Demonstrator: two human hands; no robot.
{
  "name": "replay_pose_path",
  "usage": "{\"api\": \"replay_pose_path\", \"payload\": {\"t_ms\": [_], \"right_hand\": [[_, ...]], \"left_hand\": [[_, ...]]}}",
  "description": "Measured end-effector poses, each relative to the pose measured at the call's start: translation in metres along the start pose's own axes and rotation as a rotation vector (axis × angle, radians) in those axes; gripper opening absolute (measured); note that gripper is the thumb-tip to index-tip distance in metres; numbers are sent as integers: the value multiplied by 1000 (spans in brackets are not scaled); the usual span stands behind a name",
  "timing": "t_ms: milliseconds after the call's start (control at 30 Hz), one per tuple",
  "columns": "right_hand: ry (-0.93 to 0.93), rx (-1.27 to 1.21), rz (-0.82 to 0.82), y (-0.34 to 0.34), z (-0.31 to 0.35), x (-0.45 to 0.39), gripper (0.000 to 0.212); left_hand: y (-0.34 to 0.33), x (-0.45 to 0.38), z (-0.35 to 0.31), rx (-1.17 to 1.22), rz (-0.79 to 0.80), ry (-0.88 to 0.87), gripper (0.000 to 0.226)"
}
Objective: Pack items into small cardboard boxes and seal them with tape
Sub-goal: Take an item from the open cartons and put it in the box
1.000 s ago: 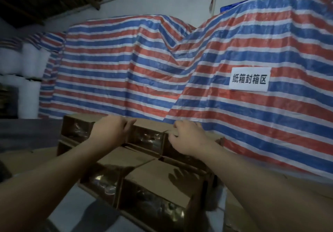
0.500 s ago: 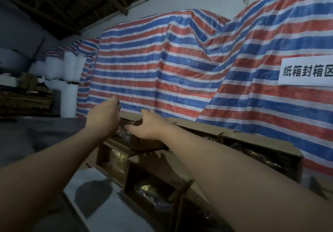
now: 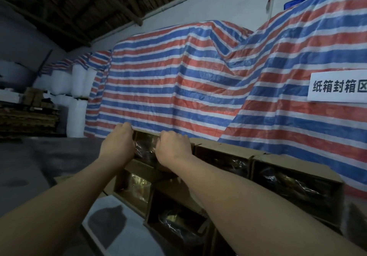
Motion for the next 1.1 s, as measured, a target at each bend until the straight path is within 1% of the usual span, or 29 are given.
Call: {"api": "replay_pose_path", "payload": {"t_ms": [33, 100, 167, 200, 233, 300, 367, 433, 533, 600, 633, 700, 800, 867, 933, 1000, 1067, 1100], "right_hand": [[-8, -12, 6, 9, 0, 0, 12], [-72, -132, 15, 31, -7, -2, 13], [-165, -289, 41, 54, -16, -5, 18], [-196, -325, 60, 65, -19, -6, 19], [-216, -345, 76, 78, -22, -8, 20], [-247, -390, 85, 106, -28, -8, 21], [-269, -405, 96, 137, -36, -4, 20], [-296, -376, 125, 169, -48, 2, 20], [-371, -383, 159, 228, -73, 19, 17], [-406, -399, 168, 272, -94, 34, 22], [-414, -412, 157, 297, -105, 44, 24], [-434, -440, 113, 346, -129, 67, 21], [-455, -454, 56, 416, -169, 105, 22], [-464, -460, 57, 459, -196, 135, 24], [-485, -474, 58, 496, -220, 167, 26], [-512, -476, 59, 526, -242, 199, 32], [-557, -467, 60, 550, -265, 233, 36], [-581, -468, 55, 557, -274, 247, 36]], "left_hand": [[5, -2, -2, -2, -23, 12, 15], [17, -7, -11, 17, -83, 27, 24], [30, -13, -25, 71, -124, -2, 25], [37, -17, -32, 94, -136, -14, 25], [43, -20, -40, 118, -144, -9, 30], [59, -27, -58, 155, -166, 40, 54], [77, -32, -81, 227, -209, 49, 70], [95, -36, -105, 346, -267, 52, 69], [120, -39, -147, 422, -306, 30, 55], [136, -40, -178, 461, -300, 46, 45], [142, -40, -194, 492, -279, 56, 43], [152, -40, -231, 594, -227, 92, 41], [156, -31, -297, 892, -128, 205, 40], [158, -16, -352, 1137, 12, 236, 48], [161, 5, -409, 1346, 194, 185, 54], [165, 31, -457, 1476, 345, 126, 55], [170, 57, -500, 1569, 434, 106, 59], [170, 66, -515, 1590, 454, 102, 62]]}}
Point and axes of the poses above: each hand's wrist, its own x-axis away from the middle knuckle, its own y-axis out of the back of the hand, z = x × y, the point moved 7 cm from there along -x, towards the middle knuckle, and after that the axes turned 11 degrees about -y, right-handed, at the moved point
